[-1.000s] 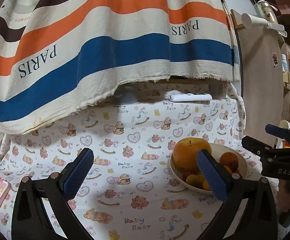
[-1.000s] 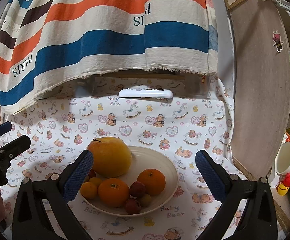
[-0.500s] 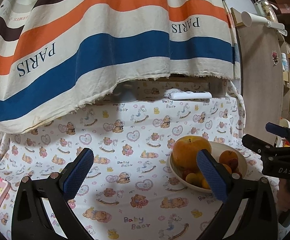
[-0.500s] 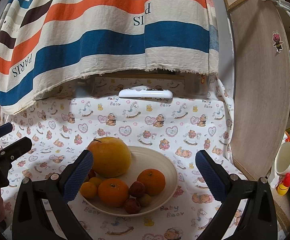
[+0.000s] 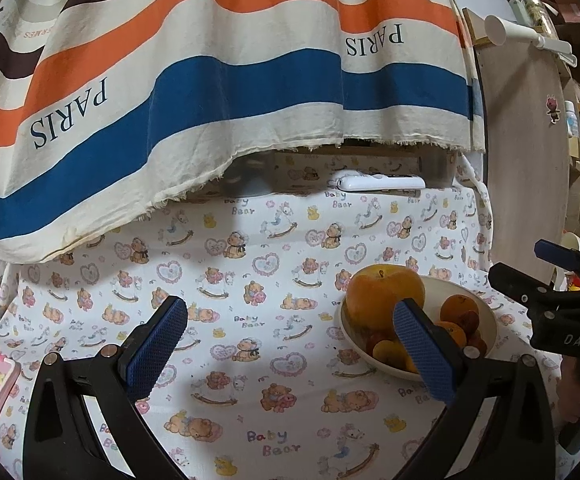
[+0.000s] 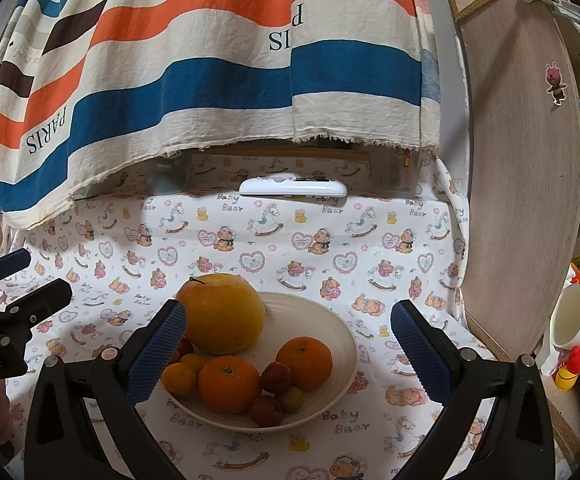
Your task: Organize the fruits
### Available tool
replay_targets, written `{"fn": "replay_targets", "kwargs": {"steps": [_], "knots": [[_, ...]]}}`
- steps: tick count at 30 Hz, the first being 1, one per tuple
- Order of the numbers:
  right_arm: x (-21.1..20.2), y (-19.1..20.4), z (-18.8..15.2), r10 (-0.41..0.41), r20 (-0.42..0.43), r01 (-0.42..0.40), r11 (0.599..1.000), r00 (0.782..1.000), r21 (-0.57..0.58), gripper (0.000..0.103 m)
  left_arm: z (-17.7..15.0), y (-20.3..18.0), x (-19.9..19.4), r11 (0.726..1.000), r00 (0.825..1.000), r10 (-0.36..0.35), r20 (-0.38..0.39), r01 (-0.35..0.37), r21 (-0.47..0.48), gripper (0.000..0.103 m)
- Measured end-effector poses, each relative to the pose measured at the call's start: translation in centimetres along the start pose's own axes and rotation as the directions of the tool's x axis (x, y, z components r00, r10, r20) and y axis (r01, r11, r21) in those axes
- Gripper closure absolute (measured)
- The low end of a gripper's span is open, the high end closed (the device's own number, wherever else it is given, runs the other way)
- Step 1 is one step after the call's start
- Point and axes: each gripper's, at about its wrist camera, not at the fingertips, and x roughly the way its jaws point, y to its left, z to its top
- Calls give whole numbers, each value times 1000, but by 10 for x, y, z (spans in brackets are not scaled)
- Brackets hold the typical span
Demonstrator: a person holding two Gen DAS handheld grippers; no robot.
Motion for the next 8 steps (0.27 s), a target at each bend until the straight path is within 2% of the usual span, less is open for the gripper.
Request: {"fn": "replay_targets", "kwargs": {"steps": [8], "knots": [[0,1,0,-2,0,2,1000,1000,-2,1,0,-1,2,1000,1000,-3,-9,3,0,1]]}}
